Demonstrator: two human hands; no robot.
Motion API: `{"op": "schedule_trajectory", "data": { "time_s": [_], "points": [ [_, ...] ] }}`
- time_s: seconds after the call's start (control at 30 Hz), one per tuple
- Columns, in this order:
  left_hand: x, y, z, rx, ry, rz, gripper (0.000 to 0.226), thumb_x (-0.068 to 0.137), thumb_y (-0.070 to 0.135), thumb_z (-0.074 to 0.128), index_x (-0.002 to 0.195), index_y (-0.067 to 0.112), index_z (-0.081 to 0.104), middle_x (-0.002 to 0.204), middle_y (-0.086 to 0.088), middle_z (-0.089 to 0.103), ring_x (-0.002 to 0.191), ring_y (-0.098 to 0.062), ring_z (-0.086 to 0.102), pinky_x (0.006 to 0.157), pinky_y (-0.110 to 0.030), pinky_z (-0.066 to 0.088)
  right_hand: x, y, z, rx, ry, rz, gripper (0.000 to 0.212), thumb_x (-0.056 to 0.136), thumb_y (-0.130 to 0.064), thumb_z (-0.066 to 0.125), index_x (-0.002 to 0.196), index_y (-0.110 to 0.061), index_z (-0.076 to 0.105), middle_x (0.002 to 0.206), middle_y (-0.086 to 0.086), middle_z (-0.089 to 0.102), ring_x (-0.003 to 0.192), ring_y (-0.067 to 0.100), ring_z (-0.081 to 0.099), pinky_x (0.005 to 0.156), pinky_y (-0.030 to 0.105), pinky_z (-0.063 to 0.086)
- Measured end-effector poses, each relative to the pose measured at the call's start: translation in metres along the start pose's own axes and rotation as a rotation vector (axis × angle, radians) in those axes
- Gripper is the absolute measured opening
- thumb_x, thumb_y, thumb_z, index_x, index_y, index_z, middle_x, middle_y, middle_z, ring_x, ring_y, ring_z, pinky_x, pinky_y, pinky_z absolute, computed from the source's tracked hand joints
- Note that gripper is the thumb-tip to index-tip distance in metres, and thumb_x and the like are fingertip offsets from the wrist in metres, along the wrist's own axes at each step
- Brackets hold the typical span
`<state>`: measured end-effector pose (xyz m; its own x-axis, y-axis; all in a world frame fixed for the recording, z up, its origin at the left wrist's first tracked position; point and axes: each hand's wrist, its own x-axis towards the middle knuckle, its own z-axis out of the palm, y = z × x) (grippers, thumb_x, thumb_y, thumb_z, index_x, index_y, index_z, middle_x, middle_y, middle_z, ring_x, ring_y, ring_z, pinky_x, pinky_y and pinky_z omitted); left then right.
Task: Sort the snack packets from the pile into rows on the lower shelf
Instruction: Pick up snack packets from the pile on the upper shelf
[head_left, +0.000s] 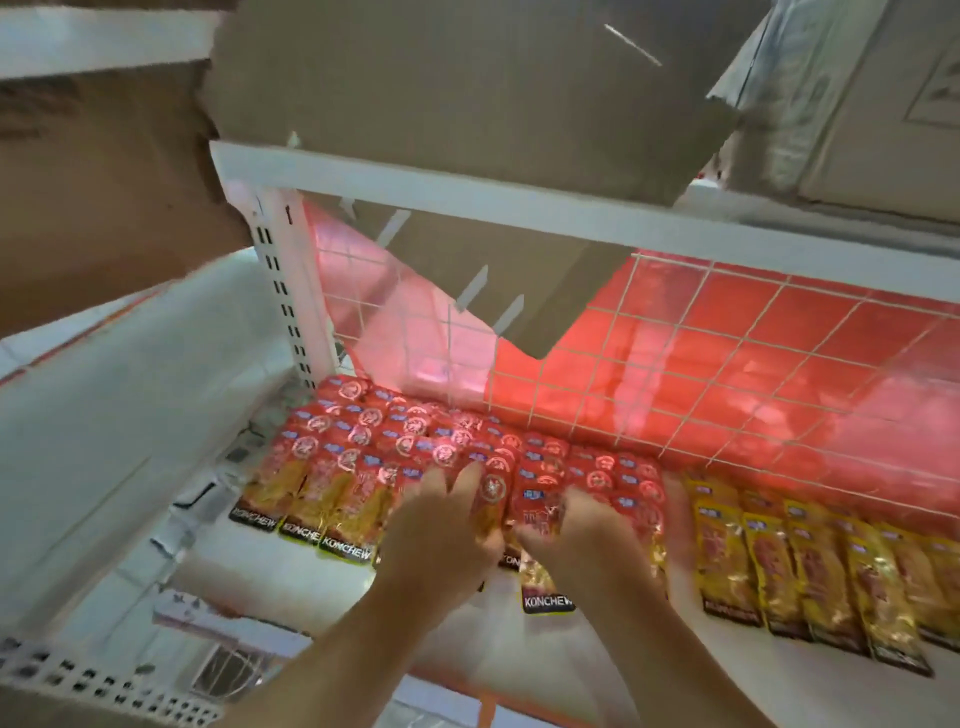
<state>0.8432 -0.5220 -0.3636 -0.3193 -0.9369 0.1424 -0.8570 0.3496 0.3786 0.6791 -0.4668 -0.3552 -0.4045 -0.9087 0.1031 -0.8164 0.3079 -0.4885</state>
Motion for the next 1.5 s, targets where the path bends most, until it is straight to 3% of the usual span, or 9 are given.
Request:
{"op": "schedule_trajectory", "data": {
  "time_s": [0.2,0.37,0.47,0.6,0.83,1.1,1.3,1.5],
  "points": [
    [0.010,-0.008,0.009,0.112,0.034,0.150,0.067,0.067,0.052,0.066,0.124,0.016,0.069,0.100,-0.013,0.067,0.074,-0.032,0.067,0.065,-0.039,0.056,0.001,-0.009,0.014,-0.092,0.099,-0.003,0.044,0.077,-0.050,0.081,0.098,-0.013,0.069,0.079,0.002,0.065,0.078,0.030,0.067,0.068,0.032,0.047],
    [0.004,-0.019,0.013,0.143,-0.015,0.203,0.061,0.070,0.056,0.074,0.116,0.015,0.072,0.108,-0.013,0.067,0.071,-0.030,0.065,0.066,-0.037,0.055,0.003,-0.016,0.018,-0.172,-0.080,0.102,0.052,0.085,-0.064,0.066,0.114,-0.022,0.058,0.090,-0.008,0.056,0.093,0.019,0.064,0.084,0.028,0.051],
    [0.001,-0.023,0.015,0.168,-0.043,0.226,0.071,0.067,0.061,0.086,0.118,0.013,0.071,0.116,-0.014,0.067,0.076,-0.030,0.067,0.069,-0.039,0.058,0.007,-0.022,0.016,-0.119,-0.149,0.225,0.049,0.085,-0.061,0.067,0.116,-0.026,0.053,0.096,-0.006,0.057,0.095,0.020,0.062,0.084,0.033,0.052],
    [0.001,-0.027,0.016,0.160,-0.047,0.258,0.073,0.069,0.061,0.087,0.121,0.012,0.071,0.122,-0.014,0.067,0.084,-0.030,0.068,0.074,-0.041,0.059,0.010,-0.025,0.018,-0.148,-0.188,0.286,0.042,0.088,-0.053,0.067,0.117,-0.026,0.051,0.098,-0.004,0.051,0.091,0.019,0.055,0.077,0.033,0.046],
    [0.001,-0.033,0.019,0.101,-0.039,0.265,0.072,0.070,0.061,0.086,0.119,0.011,0.071,0.121,-0.010,0.068,0.087,-0.027,0.069,0.076,-0.041,0.059,0.023,-0.030,0.018,-0.150,-0.288,0.370,0.033,0.092,-0.038,0.070,0.115,-0.022,0.055,0.105,0.000,0.056,0.092,0.019,0.055,0.077,0.031,0.045],
    [0.002,-0.036,0.021,0.091,0.000,0.290,0.073,0.068,0.061,0.087,0.120,0.011,0.071,0.122,-0.009,0.069,0.088,-0.026,0.070,0.076,-0.040,0.059,0.021,-0.027,0.025,-0.130,-0.234,0.379,0.025,0.090,-0.036,0.069,0.099,-0.029,0.047,0.085,-0.009,0.050,0.078,0.014,0.050,0.069,0.029,0.040],
    [0.004,-0.035,0.022,0.073,0.014,0.300,0.073,0.070,0.059,0.087,0.121,0.011,0.070,0.119,-0.009,0.068,0.092,-0.028,0.069,0.077,-0.043,0.059,0.021,-0.025,0.021,-0.107,-0.259,0.373,0.031,0.088,-0.027,0.068,0.115,-0.027,0.053,0.096,-0.005,0.058,0.088,0.019,0.058,0.072,0.030,0.045],
    [0.004,-0.035,0.025,0.063,0.034,0.313,0.072,0.069,0.058,0.088,0.121,0.011,0.070,0.120,-0.011,0.067,0.093,-0.029,0.069,0.077,-0.044,0.059,0.018,-0.023,0.021,-0.138,-0.260,0.348,0.035,0.092,-0.030,0.066,0.122,-0.022,0.051,0.094,-0.004,0.056,0.088,0.019,0.059,0.073,0.031,0.048]
  ]
}}
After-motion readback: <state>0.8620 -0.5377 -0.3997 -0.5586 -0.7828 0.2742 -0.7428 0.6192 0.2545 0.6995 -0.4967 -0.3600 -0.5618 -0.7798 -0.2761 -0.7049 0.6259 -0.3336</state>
